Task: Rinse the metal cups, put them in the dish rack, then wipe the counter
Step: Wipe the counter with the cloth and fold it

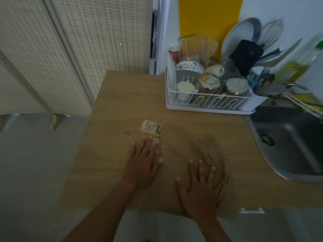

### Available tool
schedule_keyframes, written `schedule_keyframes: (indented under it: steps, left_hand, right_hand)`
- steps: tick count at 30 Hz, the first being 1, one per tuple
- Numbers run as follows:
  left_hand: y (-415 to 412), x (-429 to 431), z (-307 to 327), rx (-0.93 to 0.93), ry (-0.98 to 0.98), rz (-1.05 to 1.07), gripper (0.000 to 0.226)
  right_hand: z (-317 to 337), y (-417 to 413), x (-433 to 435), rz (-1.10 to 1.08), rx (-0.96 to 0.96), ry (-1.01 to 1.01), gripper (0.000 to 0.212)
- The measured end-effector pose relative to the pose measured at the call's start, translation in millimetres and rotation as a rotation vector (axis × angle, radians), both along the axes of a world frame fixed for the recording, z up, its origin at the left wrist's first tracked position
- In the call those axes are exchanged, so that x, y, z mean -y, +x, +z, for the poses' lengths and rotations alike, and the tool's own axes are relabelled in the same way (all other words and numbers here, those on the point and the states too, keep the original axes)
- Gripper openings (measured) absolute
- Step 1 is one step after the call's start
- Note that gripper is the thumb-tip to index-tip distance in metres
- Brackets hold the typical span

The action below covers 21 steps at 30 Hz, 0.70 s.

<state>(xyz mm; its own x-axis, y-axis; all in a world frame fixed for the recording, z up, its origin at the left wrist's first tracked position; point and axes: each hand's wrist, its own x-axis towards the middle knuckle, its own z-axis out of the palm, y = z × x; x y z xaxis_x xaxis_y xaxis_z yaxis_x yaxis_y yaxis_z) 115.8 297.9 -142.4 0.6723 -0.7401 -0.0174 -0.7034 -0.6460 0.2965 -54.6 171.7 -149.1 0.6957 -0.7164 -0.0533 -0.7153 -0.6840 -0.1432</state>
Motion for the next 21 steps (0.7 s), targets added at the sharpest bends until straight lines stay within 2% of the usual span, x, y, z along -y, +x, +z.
schedule_keyframes:
  steps: [5,10,14,17,21]
  left_hand:
    - [-10,21,-1,0.009,-0.055,0.012,0.074]
    - [-12,19,-7,0.067,-0.011,-0.021,0.075]
    - [-15,19,-8,0.076,0.023,-0.015,0.073]
    - [-18,22,-6,0.088,0.030,-0.059,0.073]
    - [-24,39,-1,0.054,0.041,-0.056,0.076]
  right_hand:
    - [10,28,22,-0.080,-0.066,0.017,0.083]
    - [9,103,104,-0.043,-0.023,0.089,0.078]
    - [1,140,155,-0.021,-0.044,0.115,0.085]
    - [3,125,156,0.028,-0.035,0.156,0.080]
    - [5,55,134,0.098,0.032,0.080,0.075]
